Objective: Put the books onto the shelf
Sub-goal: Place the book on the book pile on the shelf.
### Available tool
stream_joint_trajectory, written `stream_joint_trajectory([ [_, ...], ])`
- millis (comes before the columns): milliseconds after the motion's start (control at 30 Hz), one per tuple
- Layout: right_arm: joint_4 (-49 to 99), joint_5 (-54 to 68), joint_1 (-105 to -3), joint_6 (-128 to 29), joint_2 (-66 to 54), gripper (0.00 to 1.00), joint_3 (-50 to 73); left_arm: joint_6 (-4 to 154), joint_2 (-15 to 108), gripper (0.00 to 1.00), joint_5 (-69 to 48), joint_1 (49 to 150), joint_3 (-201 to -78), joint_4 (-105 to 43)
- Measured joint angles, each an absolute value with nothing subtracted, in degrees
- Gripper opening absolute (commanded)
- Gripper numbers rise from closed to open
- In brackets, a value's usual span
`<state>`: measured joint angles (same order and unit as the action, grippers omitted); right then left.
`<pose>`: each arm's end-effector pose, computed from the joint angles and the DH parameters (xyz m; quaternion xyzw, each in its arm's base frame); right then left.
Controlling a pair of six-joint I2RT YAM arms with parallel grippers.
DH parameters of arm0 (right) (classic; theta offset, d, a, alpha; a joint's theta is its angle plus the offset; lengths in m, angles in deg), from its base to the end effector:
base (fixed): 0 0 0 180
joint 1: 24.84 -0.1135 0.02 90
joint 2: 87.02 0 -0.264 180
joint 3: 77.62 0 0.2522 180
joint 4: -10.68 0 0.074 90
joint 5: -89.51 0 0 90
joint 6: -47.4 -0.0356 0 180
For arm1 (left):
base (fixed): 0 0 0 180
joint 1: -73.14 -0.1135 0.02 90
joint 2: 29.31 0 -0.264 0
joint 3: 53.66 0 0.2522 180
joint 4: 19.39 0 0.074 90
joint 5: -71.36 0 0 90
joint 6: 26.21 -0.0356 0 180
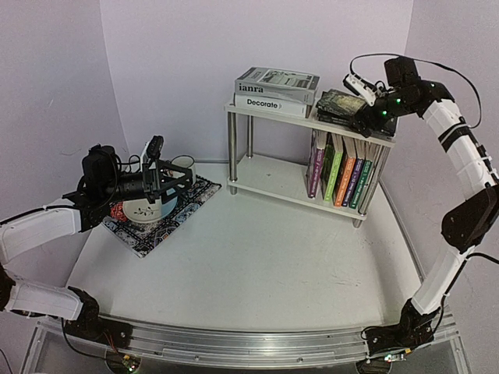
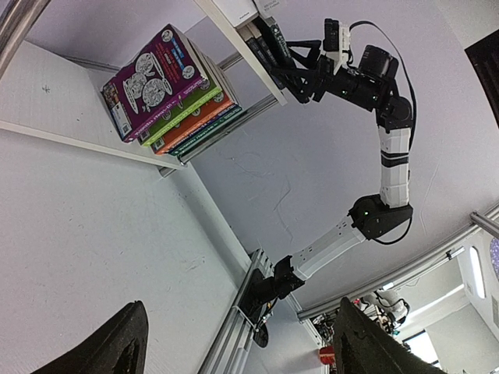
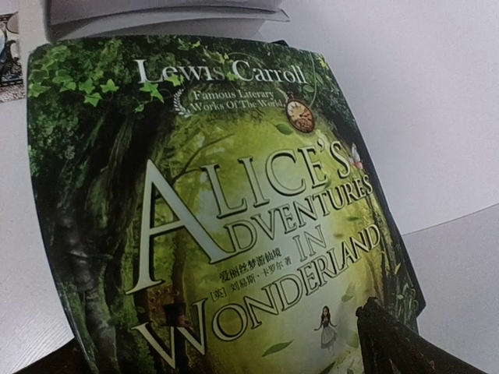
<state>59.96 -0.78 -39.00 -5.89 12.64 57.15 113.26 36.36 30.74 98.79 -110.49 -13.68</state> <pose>0.3655 0.0920 0.4920 -0.3374 0.7131 -0.1221 0.6022 0.2204 -0.1358 0.3100 0.1448 0.7048 -0.6212 0.3103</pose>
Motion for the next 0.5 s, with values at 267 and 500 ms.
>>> stream_joint_trajectory([
  [267,60.0,6.7,-39.0,-8.6,11.4,0.98,55.6,113.3,36.4,0.83,30.8,98.8,-110.5,-13.7],
  [500,58.1,9.5,-39.0,-10.2,7.2,0.98,50.1,113.2,37.2,0.83,31.2,98.8,-110.5,-13.7],
])
